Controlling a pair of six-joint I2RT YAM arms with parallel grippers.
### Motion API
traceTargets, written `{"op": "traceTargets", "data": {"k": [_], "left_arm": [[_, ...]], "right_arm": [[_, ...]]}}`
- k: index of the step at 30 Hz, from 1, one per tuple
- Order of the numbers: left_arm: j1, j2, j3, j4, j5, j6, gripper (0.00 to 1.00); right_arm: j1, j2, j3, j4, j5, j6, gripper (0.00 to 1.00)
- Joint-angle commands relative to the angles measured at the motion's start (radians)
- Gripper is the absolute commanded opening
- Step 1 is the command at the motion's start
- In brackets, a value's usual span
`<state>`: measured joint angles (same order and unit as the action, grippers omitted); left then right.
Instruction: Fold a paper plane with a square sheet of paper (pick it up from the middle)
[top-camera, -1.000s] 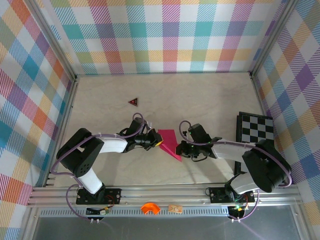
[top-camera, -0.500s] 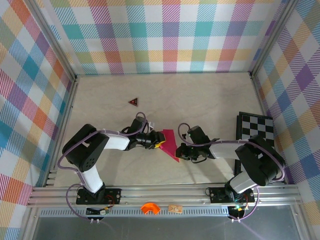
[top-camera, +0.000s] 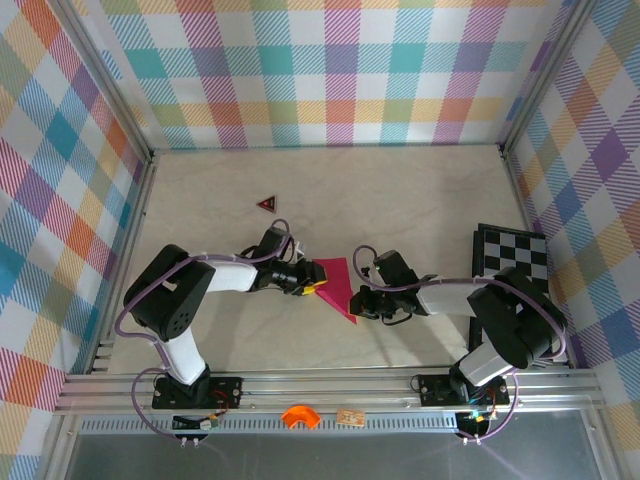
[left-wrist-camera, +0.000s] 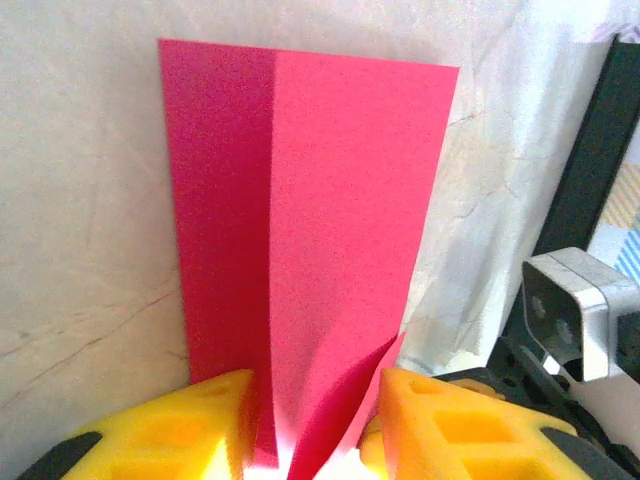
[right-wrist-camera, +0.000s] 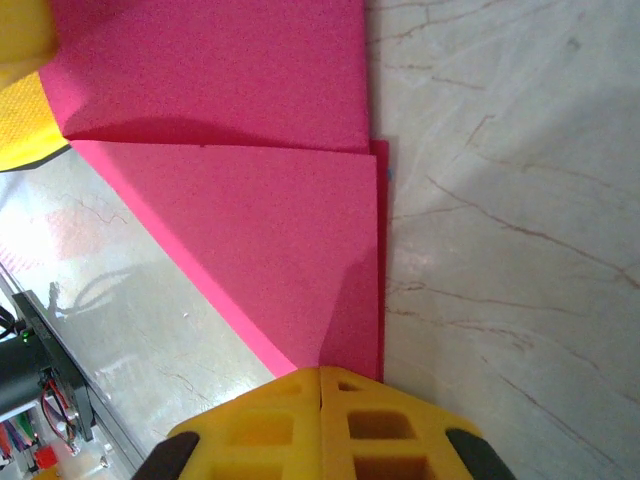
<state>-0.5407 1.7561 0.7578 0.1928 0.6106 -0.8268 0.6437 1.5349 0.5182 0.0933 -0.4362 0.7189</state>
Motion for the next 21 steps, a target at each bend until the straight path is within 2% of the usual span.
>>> {"op": "traceTargets", "data": {"k": [1, 10, 21], "left_arm": [[0.008, -0.029, 0.027, -0.092, -0.020, 0.051, 0.37], [0.019, 0.008, 0.079, -0.104, 0.039, 0.083, 0.30], [0.044, 0.078, 0.117, -0.095, 0.107, 0.101, 0.29]], "right_arm": [[-0.006, 0.017, -0.015, -0.096, 0.054, -0.026, 0.08], [-0.015, 0.003, -0.024, -0.076, 0.032, -0.048, 0.07], [-0.030, 0.011, -0.023, -0.060, -0.020, -0.089, 0.07]]}}
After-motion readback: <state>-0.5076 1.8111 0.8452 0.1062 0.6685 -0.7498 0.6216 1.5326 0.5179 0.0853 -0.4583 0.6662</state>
